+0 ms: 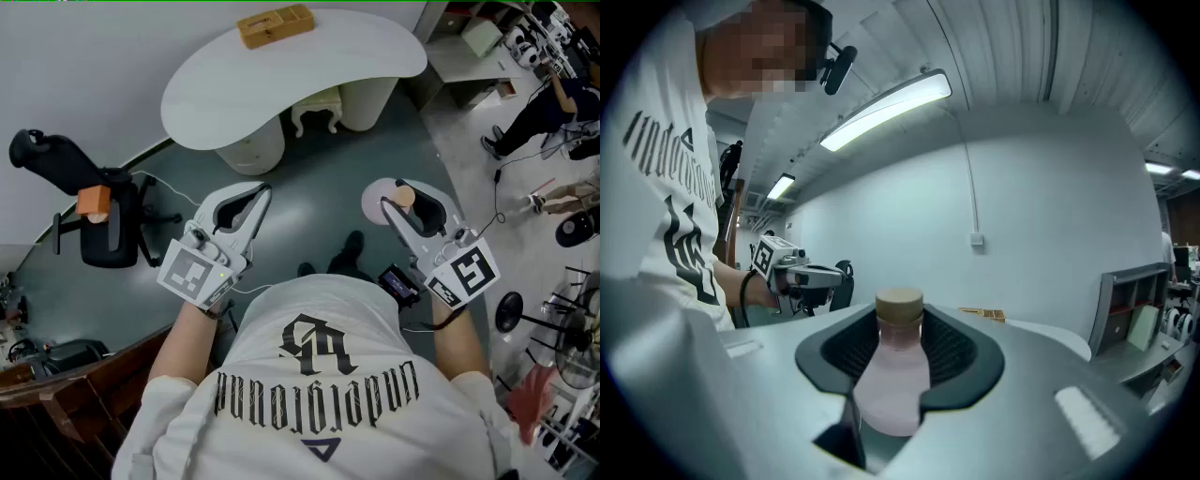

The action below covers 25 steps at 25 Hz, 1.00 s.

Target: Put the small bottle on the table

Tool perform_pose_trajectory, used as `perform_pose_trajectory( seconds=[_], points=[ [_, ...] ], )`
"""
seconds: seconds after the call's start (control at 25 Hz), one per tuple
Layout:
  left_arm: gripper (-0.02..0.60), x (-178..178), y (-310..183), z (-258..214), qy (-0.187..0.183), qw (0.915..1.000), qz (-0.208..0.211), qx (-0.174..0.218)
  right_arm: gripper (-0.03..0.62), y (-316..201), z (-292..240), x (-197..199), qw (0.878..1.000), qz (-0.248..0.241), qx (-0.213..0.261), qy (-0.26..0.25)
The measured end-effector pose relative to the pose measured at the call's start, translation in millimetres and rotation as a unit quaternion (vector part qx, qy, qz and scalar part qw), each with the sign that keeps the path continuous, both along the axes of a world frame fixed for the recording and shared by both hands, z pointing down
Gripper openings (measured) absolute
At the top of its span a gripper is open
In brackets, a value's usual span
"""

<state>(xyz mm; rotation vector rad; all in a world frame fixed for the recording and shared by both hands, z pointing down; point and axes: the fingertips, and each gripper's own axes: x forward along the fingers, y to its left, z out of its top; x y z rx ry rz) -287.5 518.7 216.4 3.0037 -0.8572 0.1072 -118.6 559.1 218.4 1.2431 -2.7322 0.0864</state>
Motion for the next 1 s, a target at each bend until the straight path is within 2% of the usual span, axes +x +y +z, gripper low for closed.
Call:
perform_pose_trajectory(
  seconds=[0.24, 0.56, 1.0],
  points=[
    [0.008, 7, 3, 5, 0.001, 1.0000, 0.004, -0.007, 0.140, 3, 5, 4, 1.000, 0.002, -0.003, -0.005],
    [0.008, 30, -18, 10, 0.002, 0.9999, 0.005, -0.015, 0.140, -16, 8, 23, 1.000, -0.001, -0.008, -0.009],
    [0.008, 104, -76, 19, 0.004, 0.9997, 0.004, -0.023, 0.140, -74, 12, 92, 1.000, -0.004, -0.009, -0.006]
  ],
)
